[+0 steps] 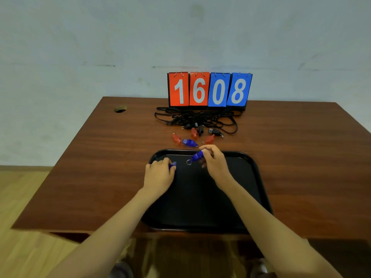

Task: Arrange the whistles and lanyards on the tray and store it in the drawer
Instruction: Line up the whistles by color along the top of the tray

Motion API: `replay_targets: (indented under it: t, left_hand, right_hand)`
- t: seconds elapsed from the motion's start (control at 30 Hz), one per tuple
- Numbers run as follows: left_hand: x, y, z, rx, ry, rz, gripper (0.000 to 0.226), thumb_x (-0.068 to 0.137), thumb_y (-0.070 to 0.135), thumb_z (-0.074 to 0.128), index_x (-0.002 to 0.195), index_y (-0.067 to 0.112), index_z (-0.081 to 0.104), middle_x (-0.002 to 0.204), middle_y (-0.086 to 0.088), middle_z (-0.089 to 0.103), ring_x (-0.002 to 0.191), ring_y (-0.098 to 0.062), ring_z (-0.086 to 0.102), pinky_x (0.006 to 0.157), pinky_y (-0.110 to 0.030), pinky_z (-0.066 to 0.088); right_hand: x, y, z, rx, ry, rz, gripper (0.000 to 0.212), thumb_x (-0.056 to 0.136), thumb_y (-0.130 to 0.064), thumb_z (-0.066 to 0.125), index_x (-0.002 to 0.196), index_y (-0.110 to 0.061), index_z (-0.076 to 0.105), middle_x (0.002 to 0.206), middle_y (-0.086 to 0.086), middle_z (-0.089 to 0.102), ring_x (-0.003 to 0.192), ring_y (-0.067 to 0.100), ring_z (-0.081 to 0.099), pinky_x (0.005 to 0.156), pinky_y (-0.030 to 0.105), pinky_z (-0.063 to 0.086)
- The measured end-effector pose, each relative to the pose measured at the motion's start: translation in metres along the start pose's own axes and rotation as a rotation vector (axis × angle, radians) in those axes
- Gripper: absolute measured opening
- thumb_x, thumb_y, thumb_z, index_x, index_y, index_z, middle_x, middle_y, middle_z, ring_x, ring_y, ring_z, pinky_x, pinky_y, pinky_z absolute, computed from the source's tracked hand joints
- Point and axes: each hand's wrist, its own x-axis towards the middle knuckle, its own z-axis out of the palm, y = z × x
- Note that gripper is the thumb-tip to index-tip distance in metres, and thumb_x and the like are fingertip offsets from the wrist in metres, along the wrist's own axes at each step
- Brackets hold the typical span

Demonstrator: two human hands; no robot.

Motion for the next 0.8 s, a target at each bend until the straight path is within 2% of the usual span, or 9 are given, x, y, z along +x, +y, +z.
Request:
replay_targets:
  t: [0.07,0.17,0.3,0.4,0.47,0.53,0.63,0.73,0.8]
  left_hand:
    - [0.0,-0.001,0.002,0.08,0.021,-0.004,0.03,0.096,0.037,0.04,0.107,0.015,0.057,0.112,-0.007,0.062,0.11,-0.025,0.051,0.091,-0.036,0.035]
    - [-0.002,-0.006,0.002,0.125,0.049,-0.006,0.04,0.095,0.044,0.041,0.119,0.014,0.054,0.125,-0.007,0.053,0.118,-0.025,0.043,0.096,-0.037,0.034]
    - [-0.009,-0.01,0.001,0.14,0.002,-0.015,0.048,0.09,0.053,0.046,0.121,0.017,0.053,0.123,-0.003,0.055,0.118,-0.023,0.045,0.099,-0.037,0.032]
    - [-0.008,-0.01,-0.001,0.12,-0.074,0.078,0.04,0.093,0.027,0.048,0.133,0.024,0.047,0.132,-0.001,0.051,0.123,-0.021,0.04,0.1,-0.035,0.029]
    - [-0.005,-0.011,-0.003,0.102,-0.095,0.141,0.053,0.09,0.008,0.047,0.139,0.027,0.04,0.143,-0.003,0.039,0.131,-0.023,0.031,0.104,-0.036,0.024]
    - [-0.004,-0.014,-0.006,0.057,-0.007,0.13,0.061,0.087,0.002,0.048,0.143,0.025,0.036,0.148,-0.005,0.029,0.135,-0.026,0.026,0.107,-0.036,0.022]
    - [-0.008,-0.016,-0.005,-0.033,0.13,0.073,0.046,0.091,0.014,0.052,0.136,0.021,0.044,0.135,-0.007,0.04,0.124,-0.023,0.038,0.102,-0.035,0.03]
    - [-0.011,-0.014,0.002,-0.048,0.07,0.12,0.031,0.093,0.032,0.052,0.121,0.02,0.057,0.116,-0.002,0.048,0.108,-0.018,0.048,0.093,-0.031,0.036]
    - [-0.006,-0.015,0.003,-0.045,0.04,0.133,0.03,0.094,0.03,0.05,0.12,0.019,0.06,0.116,-0.002,0.049,0.108,-0.019,0.05,0.094,-0.032,0.037]
  right_hand:
    - [-0.007,0.001,-0.001,0.065,-0.006,0.097,0.016,0.098,-0.013,0.04,0.106,-0.015,0.054,0.091,0.0,0.058,0.076,0.01,0.059,0.07,0.024,0.053]
    - [-0.015,0.002,-0.002,0.1,-0.034,0.136,0.016,0.098,-0.011,0.042,0.107,-0.013,0.054,0.095,0.0,0.057,0.082,0.013,0.062,0.074,0.024,0.054]
    - [-0.02,0.003,-0.002,0.09,-0.036,0.139,0.015,0.098,-0.01,0.042,0.105,-0.014,0.055,0.095,0.0,0.057,0.086,0.013,0.061,0.074,0.024,0.054]
    - [-0.019,0.003,-0.001,0.108,-0.022,0.157,0.016,0.097,-0.009,0.042,0.107,-0.013,0.055,0.095,0.002,0.059,0.085,0.013,0.062,0.075,0.025,0.055]
    - [-0.019,0.001,0.0,0.125,-0.019,0.162,0.016,0.097,-0.009,0.043,0.106,-0.013,0.055,0.096,0.003,0.06,0.085,0.014,0.064,0.077,0.027,0.055]
    - [-0.018,0.001,0.002,0.146,-0.025,0.168,0.014,0.096,-0.008,0.046,0.105,-0.014,0.055,0.1,0.004,0.06,0.086,0.015,0.065,0.079,0.027,0.056]
    - [-0.015,0.002,0.005,0.148,-0.029,0.189,0.015,0.092,-0.008,0.054,0.103,-0.018,0.056,0.104,0.005,0.061,0.089,0.015,0.066,0.084,0.03,0.056]
    - [-0.013,0.005,0.009,0.0,-0.07,0.164,0.019,0.088,-0.012,0.061,0.1,-0.026,0.056,0.105,0.002,0.061,0.096,0.015,0.063,0.09,0.035,0.053]
    - [-0.014,0.004,0.013,-0.099,-0.115,0.13,0.022,0.086,-0.016,0.065,0.102,-0.028,0.056,0.106,0.0,0.059,0.099,0.014,0.058,0.088,0.032,0.049]
